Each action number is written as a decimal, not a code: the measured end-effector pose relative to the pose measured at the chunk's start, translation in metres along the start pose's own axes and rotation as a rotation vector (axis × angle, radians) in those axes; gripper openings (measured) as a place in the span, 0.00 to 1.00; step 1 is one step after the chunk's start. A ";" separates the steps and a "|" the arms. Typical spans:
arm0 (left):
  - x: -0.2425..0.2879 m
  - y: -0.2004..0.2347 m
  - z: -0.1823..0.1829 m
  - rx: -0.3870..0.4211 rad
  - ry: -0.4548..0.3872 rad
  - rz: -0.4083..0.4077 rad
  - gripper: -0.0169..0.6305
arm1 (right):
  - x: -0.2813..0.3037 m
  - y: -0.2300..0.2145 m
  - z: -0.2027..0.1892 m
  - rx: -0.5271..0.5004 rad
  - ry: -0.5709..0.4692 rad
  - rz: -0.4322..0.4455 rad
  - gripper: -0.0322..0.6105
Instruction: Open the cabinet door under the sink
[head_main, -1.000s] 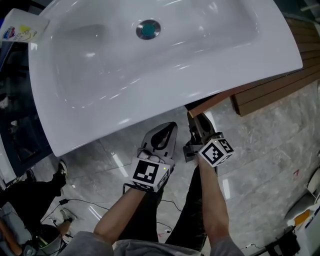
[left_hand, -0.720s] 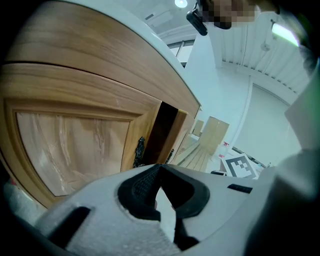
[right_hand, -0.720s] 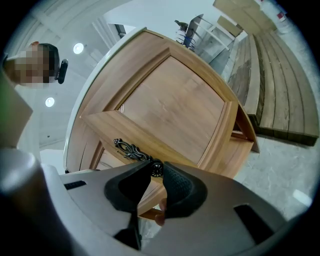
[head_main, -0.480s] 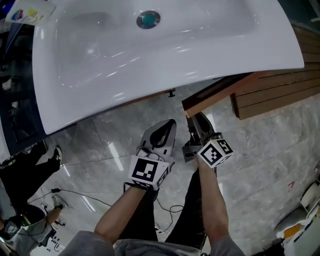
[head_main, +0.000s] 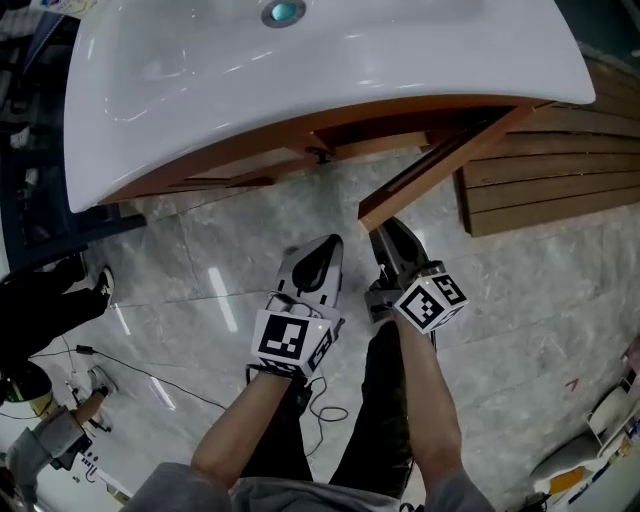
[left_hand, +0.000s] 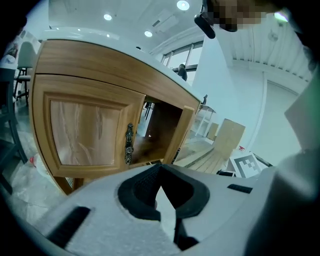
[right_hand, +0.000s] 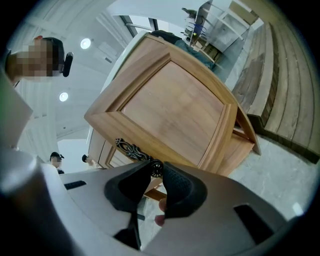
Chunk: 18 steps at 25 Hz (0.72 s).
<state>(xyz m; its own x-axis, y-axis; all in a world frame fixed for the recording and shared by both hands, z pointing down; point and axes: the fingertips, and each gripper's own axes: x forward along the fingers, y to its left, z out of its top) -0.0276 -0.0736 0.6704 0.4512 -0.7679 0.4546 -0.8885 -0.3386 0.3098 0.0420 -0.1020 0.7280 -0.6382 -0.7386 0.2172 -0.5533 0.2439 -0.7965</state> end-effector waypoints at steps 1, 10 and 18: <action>-0.001 -0.005 -0.003 -0.004 -0.003 0.006 0.04 | -0.005 -0.001 0.000 -0.006 0.010 0.008 0.18; -0.004 -0.042 -0.026 -0.019 -0.004 0.040 0.04 | -0.044 -0.011 0.002 -0.036 0.073 0.057 0.18; 0.000 -0.080 -0.039 -0.034 -0.003 0.043 0.04 | -0.094 -0.027 0.011 -0.043 0.115 0.084 0.17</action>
<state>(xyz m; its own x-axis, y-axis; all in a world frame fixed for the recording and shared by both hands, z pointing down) 0.0470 -0.0249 0.6784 0.4124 -0.7831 0.4655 -0.9036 -0.2866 0.3184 0.1226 -0.0459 0.7229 -0.7390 -0.6379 0.2164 -0.5162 0.3299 -0.7903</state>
